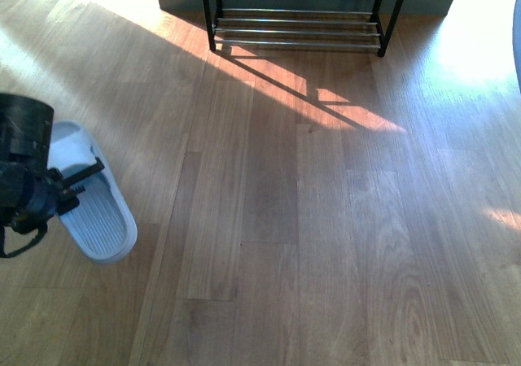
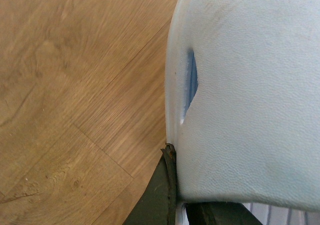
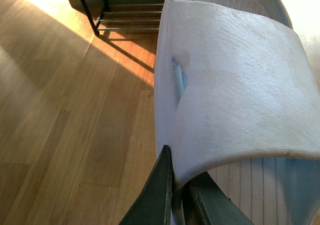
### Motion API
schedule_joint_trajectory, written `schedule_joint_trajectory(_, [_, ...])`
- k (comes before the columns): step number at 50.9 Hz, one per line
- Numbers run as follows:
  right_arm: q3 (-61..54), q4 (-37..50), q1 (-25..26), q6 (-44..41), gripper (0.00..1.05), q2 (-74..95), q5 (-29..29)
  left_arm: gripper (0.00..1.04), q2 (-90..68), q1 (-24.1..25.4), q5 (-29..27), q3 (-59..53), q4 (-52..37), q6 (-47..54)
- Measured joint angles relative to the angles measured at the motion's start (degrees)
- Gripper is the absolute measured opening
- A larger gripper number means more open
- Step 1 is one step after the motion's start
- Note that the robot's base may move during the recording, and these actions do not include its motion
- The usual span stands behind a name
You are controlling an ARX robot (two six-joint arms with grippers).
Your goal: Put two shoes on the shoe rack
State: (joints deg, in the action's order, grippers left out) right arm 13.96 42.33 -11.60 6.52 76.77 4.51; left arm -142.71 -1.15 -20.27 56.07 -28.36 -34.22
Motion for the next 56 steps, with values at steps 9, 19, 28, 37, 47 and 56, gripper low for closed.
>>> schedule_joint_trajectory(9, [0.00,0.00,0.00,0.00,0.02,0.00,0.00,0.02,20.37,-3.56,-2.27,-14.73,-2.16,7.23])
schedule_joint_trajectory(19, [0.00,0.00,0.00,0.00,0.02,0.00,0.00,0.02,43.06,-7.04,-6.45,-26.03,1.33,12.87])
schedule_joint_trajectory(28, [0.00,0.00,0.00,0.00,0.02,0.00,-0.02,0.02,62.16,-10.80,-10.38,-32.44,8.37,16.68])
schedule_joint_trajectory(37, [0.00,0.00,0.00,0.00,0.02,0.00,0.00,0.02,82.49,-14.21,-14.08,-37.00,18.73,18.62])
schedule_joint_trajectory(47, [0.00,0.00,0.00,0.00,0.02,0.00,0.00,0.02,84.83,-14.36,-14.19,-37.09,18.97,19.02])
schedule_joint_trajectory(56, [0.00,0.00,0.00,0.00,0.02,0.00,0.00,0.02,84.83,-14.47,-14.21,-37.20,18.99,19.23])
